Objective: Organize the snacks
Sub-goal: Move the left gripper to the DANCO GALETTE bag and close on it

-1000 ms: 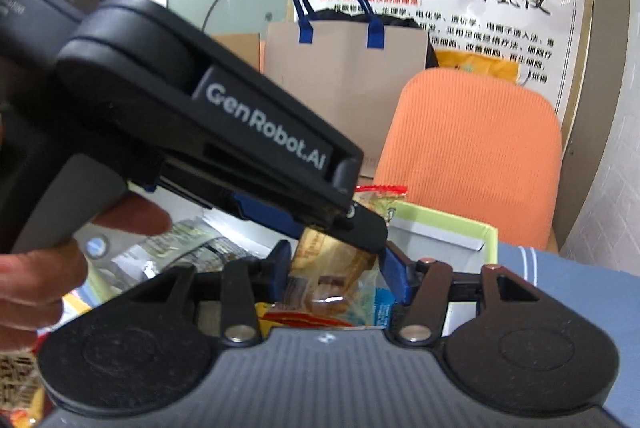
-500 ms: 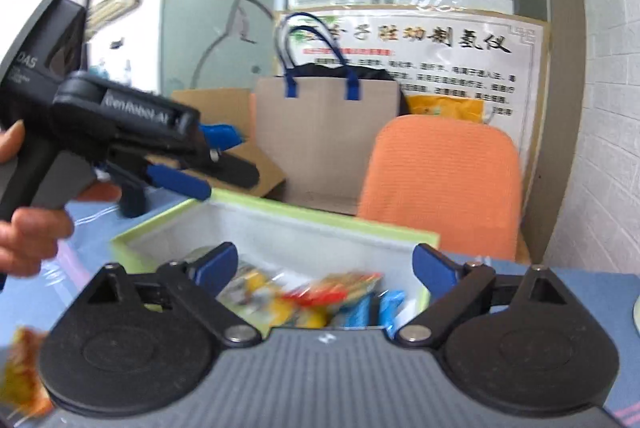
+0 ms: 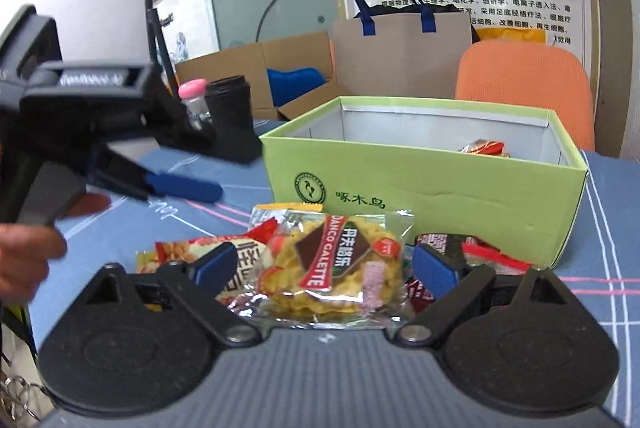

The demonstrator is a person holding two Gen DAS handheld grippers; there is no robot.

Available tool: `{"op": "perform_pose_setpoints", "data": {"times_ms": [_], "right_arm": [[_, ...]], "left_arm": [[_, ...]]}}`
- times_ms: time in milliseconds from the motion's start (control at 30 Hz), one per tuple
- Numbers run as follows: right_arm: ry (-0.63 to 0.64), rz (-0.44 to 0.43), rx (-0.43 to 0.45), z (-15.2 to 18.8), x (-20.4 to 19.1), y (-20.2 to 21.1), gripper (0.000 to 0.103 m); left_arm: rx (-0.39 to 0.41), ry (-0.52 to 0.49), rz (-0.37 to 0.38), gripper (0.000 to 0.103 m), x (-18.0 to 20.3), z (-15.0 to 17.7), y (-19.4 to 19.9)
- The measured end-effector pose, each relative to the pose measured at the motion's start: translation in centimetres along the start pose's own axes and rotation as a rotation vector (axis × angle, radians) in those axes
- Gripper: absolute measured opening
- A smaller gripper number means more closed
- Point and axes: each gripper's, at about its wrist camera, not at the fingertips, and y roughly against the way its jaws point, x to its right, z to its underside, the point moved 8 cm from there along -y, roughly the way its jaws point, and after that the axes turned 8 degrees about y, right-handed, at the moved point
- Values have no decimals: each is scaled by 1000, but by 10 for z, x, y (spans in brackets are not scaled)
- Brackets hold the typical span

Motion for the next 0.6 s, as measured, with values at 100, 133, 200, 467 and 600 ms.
{"op": "perform_pose_setpoints", "data": {"times_ms": [100, 133, 200, 467, 600], "right_arm": [[-23, 6, -9, 1, 1, -7, 94], [-29, 3, -14, 1, 3, -12, 94], [-47, 0, -28, 3, 6, -20, 94], [-9, 10, -51, 9, 2, -28, 95], [7, 26, -48, 11, -2, -23, 95]], "left_arm": [[-45, 11, 5, 63, 4, 4, -18], [-58, 10, -10, 63, 4, 5, -23], [-70, 4, -49, 60, 3, 9, -32], [-94, -38, -77, 58, 3, 17, -50], [-98, -57, -73, 59, 7, 24, -49]]}}
